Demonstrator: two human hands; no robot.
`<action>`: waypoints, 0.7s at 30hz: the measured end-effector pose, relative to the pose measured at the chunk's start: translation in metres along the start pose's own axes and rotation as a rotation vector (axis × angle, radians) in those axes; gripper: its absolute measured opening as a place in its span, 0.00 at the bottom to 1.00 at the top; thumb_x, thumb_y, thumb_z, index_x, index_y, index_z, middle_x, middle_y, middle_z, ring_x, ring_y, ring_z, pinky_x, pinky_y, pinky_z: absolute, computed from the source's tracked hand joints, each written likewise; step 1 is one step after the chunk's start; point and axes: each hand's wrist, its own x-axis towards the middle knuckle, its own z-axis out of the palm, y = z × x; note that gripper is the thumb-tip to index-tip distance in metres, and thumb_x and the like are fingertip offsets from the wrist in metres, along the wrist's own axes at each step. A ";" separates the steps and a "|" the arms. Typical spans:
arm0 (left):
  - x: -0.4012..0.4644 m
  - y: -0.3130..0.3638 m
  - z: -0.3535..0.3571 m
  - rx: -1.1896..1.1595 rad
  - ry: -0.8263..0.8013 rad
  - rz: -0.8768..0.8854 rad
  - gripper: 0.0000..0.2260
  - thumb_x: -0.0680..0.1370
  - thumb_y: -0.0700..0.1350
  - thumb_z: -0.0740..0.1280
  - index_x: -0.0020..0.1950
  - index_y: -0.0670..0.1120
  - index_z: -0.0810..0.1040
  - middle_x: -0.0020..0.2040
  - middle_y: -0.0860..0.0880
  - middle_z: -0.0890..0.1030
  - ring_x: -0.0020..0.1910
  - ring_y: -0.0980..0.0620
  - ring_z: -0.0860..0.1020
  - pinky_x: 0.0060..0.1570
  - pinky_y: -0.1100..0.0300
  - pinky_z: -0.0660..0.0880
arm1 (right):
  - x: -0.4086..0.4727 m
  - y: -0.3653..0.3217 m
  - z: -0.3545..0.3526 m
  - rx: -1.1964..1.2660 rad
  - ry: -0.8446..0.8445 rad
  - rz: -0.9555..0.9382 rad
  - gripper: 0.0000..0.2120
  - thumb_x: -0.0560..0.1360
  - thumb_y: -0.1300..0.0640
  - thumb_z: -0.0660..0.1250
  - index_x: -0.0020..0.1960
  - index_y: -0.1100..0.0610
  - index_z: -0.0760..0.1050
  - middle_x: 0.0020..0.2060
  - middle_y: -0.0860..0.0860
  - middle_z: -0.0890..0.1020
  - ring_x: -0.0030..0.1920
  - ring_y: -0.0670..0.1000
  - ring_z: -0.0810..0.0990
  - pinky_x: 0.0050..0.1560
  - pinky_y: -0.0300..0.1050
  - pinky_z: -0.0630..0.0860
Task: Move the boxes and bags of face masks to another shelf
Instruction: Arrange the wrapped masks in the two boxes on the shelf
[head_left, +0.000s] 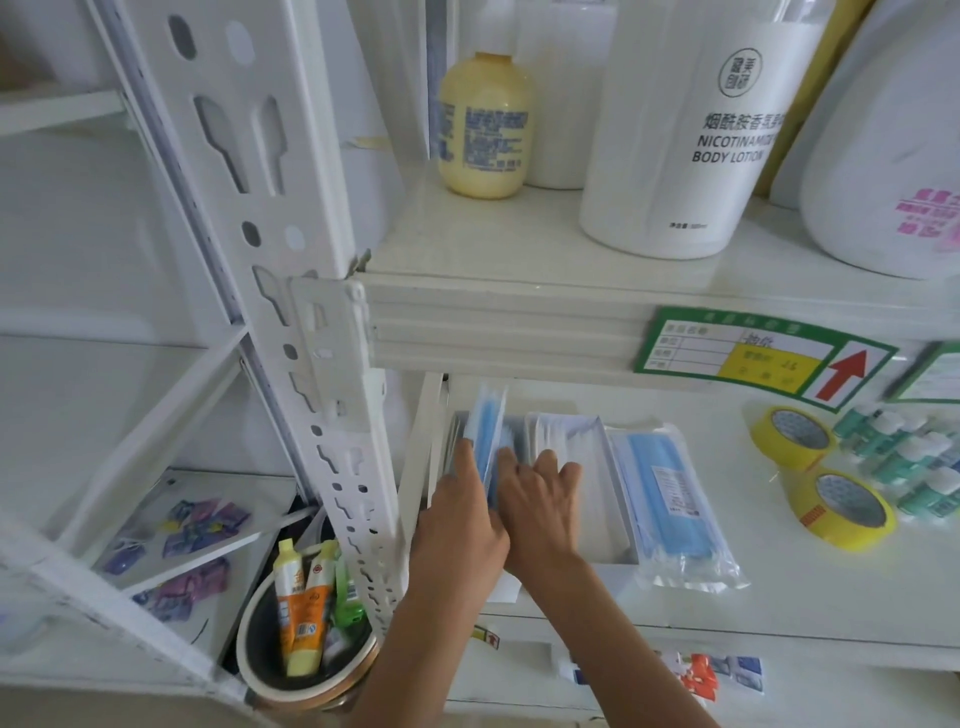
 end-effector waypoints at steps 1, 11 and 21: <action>0.000 0.000 0.001 0.009 0.000 0.009 0.28 0.81 0.45 0.62 0.78 0.50 0.52 0.57 0.46 0.79 0.52 0.45 0.81 0.45 0.53 0.75 | 0.000 0.000 -0.001 0.034 0.008 0.008 0.18 0.65 0.51 0.64 0.53 0.51 0.68 0.33 0.46 0.76 0.45 0.55 0.71 0.44 0.53 0.57; 0.003 0.004 -0.006 0.136 -0.010 -0.034 0.25 0.82 0.48 0.63 0.75 0.46 0.56 0.54 0.45 0.80 0.51 0.44 0.82 0.44 0.53 0.76 | -0.006 0.004 -0.022 0.376 0.122 0.081 0.29 0.71 0.58 0.65 0.70 0.49 0.64 0.38 0.47 0.81 0.37 0.52 0.77 0.45 0.45 0.68; 0.004 -0.011 0.015 0.278 -0.290 0.130 0.40 0.80 0.51 0.66 0.81 0.48 0.40 0.60 0.45 0.80 0.48 0.47 0.83 0.44 0.53 0.79 | -0.007 0.022 -0.005 0.701 0.078 0.052 0.17 0.81 0.48 0.63 0.68 0.49 0.71 0.60 0.48 0.77 0.52 0.50 0.81 0.50 0.43 0.78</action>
